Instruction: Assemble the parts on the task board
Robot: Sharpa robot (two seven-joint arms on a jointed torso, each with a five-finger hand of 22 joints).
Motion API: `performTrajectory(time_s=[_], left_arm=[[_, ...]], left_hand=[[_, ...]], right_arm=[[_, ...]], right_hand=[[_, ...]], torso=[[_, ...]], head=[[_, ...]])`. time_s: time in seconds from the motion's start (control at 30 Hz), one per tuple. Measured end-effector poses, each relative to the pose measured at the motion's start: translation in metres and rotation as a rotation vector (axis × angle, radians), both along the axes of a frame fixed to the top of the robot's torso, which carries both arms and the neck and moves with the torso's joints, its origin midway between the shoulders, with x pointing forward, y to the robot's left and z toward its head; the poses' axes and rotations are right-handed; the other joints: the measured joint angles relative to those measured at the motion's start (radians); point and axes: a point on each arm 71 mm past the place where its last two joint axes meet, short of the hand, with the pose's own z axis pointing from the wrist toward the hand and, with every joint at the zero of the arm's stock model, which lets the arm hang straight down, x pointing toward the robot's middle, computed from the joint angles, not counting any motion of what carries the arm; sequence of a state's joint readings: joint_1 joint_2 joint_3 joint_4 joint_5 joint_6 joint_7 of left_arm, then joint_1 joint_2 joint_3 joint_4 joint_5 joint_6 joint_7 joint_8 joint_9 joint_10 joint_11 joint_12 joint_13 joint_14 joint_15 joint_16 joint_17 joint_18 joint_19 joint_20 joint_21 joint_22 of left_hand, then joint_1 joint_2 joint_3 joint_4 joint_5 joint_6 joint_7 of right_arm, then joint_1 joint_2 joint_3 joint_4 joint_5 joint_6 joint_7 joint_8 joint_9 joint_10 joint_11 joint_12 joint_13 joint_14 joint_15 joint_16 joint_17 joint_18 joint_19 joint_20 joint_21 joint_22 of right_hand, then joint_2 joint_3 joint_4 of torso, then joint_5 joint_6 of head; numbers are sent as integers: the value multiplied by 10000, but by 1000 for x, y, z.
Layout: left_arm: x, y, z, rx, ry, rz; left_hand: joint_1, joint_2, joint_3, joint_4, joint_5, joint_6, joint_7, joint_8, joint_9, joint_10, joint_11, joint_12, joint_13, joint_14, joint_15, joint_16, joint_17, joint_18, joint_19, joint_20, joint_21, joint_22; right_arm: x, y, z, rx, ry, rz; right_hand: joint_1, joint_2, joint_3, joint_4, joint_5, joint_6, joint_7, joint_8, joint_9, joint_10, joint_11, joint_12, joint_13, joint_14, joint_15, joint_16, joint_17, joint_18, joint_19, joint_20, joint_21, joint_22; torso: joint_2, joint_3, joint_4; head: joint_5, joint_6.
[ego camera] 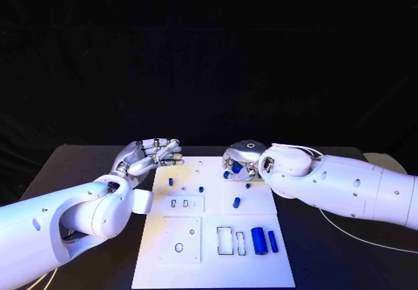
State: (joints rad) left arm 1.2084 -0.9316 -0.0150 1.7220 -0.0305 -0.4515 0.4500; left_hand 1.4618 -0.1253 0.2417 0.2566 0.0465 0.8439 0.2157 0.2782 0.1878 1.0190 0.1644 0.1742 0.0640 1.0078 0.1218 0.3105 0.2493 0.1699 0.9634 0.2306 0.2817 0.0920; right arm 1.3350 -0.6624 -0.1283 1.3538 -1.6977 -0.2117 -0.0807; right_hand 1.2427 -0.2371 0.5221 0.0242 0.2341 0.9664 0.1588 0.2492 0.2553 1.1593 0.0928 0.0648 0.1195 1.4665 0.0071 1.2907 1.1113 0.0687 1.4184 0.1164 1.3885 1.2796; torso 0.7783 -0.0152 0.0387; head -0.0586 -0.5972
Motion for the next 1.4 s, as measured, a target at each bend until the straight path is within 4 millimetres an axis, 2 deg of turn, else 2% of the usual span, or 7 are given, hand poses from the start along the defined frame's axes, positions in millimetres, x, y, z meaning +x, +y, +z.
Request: performTrajectory(time_s=[0.43,0.53,0.7,0.9,1.07,1.13,1.4], left_arm=[[1,2,0,33,23,34],[2,3,3,40,-16,45],[2,4,4,53,-30,60],[2,5,5,66,-35,71],[3,5,5,78,-19,82],[3,6,5,84,-12,89],[4,8,5,114,7,145]], left_hand=[[0,0,0,0,0,0,0,0,-1,0,0,0,0,0,0,0,-2,0,-1,0,0,1],[0,0,2,2,0,0,0,0,-1,0,0,0,-1,0,0,-1,-1,-1,36,35,0,0],[0,0,28,28,0,0,0,0,-2,3,4,0,-1,0,0,-1,7,-1,35,35,0,-8],[0,0,28,28,0,-1,0,0,-2,36,36,0,-1,-1,0,-1,6,-1,35,35,0,-8],[0,0,28,28,0,-1,0,0,-2,36,36,0,-1,-1,0,-1,6,-1,35,35,0,-7],[0,0,28,28,0,-1,0,0,-2,36,36,0,-1,-1,0,-1,6,-1,35,35,0,-7],[0,0,28,28,0,-1,0,0,-2,36,36,-38,-1,-1,1,-1,16,-1,35,35,0,-17]], right_arm=[[0,5,-6,-144,69,60],[0,5,-6,-147,66,59],[0,6,-5,-103,17,70],[1,5,-4,35,-139,45],[-1,3,-2,362,-446,16],[-3,4,0,555,-599,57],[-2,17,11,1159,-1151,164]], right_hand=[[79,79,223,46,1,75,3,0,82,157,11,39,47,0,0,374,343,1,201,-23,406,286],[146,146,288,74,-45,129,-25,14,122,266,-8,77,67,0,0,449,416,-155,307,-20,521,285],[367,374,677,33,-468,427,-138,217,240,554,-136,129,114,0,-1,583,495,-155,378,-85,698,285],[441,583,894,-110,-588,728,-295,486,475,973,-251,233,154,0,-113,687,548,-155,485,-129,891,284],[447,612,961,-178,-640,763,-332,604,503,1042,-250,272,274,-35,-148,686,547,-158,500,-144,957,283],[446,612,961,-178,-643,763,-333,606,502,1044,-250,273,287,-13,-170,686,547,-263,500,-144,957,283],[408,651,960,-179,-667,759,-333,646,502,1083,-279,274,282,1,-184,724,546,-263,461,-182,957,282]], torso=[[75,22,15],[106,24,8],[141,24,1],[164,24,3],[176,19,16],[182,19,17],[205,10,29]], head=[[-1,-12],[17,0],[35,-26],[39,-47],[20,-38],[19,-29],[22,65]])
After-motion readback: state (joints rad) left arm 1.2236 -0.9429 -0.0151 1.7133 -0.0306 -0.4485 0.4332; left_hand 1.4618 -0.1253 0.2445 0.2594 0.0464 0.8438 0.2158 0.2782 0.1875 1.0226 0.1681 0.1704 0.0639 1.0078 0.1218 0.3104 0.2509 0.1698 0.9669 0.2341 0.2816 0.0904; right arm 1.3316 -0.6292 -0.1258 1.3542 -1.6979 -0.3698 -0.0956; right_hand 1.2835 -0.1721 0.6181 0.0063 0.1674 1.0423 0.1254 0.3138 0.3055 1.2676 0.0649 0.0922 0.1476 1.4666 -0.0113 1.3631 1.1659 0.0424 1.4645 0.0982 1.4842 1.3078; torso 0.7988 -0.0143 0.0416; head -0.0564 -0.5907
